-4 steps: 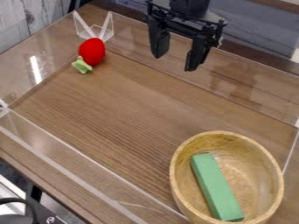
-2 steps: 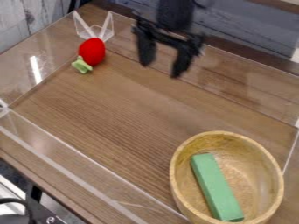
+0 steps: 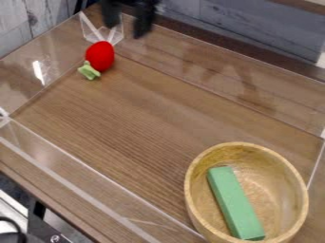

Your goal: Move the red object to the right side of the table

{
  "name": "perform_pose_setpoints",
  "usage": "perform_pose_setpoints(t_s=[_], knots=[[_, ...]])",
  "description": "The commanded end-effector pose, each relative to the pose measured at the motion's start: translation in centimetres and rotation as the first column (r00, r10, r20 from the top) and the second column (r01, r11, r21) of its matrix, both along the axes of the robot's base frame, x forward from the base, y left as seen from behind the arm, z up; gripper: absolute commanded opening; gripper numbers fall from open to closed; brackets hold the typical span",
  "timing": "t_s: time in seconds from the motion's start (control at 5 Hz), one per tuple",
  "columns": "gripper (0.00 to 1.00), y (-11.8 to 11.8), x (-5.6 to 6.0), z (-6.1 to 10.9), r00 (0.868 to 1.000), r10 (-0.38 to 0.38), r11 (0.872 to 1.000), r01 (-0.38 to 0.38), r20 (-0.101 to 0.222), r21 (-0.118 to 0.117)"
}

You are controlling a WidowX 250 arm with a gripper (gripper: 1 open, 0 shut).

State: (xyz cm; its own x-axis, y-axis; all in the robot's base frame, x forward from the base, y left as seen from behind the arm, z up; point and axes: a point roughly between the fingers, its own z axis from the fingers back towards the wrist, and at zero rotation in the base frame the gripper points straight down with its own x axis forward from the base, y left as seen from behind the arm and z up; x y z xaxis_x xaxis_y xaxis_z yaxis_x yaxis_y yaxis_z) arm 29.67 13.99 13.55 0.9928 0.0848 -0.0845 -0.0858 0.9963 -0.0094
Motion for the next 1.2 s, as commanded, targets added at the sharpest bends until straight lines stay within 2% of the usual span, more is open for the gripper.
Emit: perform_pose_setpoints(t_s=[0.0,0.2,0.6,0.8,1.0], knots=[[1.00,4.2,1.0,1.3,0.999,0.011,0.999,-0.013,0.045,0.032],[1.00,4.6,1.0,-0.4,0.999,0.027,0.999,-0.028,0.028,0.033],[1.00,3.8,2.5,-3.2,0.998,0.053,0.999,-0.053,0.029,0.012],[1.00,4.1,3.5,-4.0,0.998,0.052,0.999,-0.053,0.037,0.007],[1.00,4.6,4.0,-3.9,0.999,0.008,1.000,-0.008,0.044,0.004]])
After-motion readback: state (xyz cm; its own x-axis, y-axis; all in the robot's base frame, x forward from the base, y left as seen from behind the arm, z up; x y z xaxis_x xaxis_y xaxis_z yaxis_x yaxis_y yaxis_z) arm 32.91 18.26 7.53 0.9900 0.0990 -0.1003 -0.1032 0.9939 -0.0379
